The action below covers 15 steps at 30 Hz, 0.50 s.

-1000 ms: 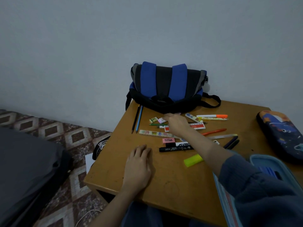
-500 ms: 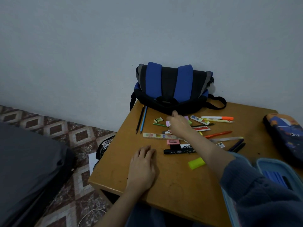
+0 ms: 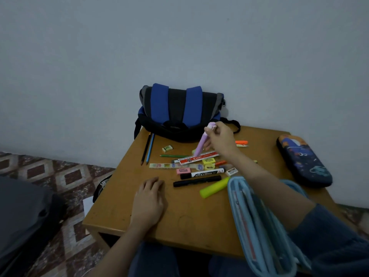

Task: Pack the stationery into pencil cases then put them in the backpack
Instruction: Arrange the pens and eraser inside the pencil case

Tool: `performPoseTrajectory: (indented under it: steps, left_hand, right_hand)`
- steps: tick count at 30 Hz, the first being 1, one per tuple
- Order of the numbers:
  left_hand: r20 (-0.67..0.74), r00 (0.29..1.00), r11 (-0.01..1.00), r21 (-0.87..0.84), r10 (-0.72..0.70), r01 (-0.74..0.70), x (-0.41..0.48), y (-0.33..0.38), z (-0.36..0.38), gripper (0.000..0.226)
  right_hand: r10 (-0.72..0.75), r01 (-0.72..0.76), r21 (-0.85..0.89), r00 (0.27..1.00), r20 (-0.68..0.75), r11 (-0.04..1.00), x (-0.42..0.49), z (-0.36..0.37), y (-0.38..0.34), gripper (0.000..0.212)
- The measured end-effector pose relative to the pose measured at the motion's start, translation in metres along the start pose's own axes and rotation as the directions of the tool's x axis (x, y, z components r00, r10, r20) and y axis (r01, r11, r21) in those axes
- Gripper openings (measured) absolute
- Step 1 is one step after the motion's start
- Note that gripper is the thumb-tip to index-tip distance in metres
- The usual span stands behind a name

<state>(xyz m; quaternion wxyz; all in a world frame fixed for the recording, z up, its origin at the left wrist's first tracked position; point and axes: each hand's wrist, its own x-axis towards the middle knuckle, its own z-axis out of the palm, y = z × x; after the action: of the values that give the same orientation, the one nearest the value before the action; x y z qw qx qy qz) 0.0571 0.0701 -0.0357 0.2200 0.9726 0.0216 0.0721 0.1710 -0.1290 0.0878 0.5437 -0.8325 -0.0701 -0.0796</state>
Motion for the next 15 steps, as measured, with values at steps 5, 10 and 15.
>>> performPoseTrajectory:
  steps: [5, 10, 15]
  left_hand:
    - [-0.004, 1.0, 1.0, 0.011, 0.001, -0.001, 0.001, 0.0, -0.001, 0.041]
    - [0.006, 1.0, 0.994, 0.11, 0.004, -0.005, 0.0, 0.007, -0.002, 0.041]
    - [0.054, 0.996, 0.99, 0.129, -0.068, 0.061, 0.006, 0.042, -0.007, 0.034]
  right_hand:
    - [0.215, -0.245, 0.196, 0.963, 0.16, 0.95, -0.028, -0.049, -0.002, 0.021]
    - [0.263, -0.293, 0.194, 0.95, 0.166, 0.936, -0.061, -0.084, 0.014, 0.02]
    - [0.306, -0.328, 0.176, 0.942, 0.14, 0.928, -0.083, -0.109, 0.029, 0.018]
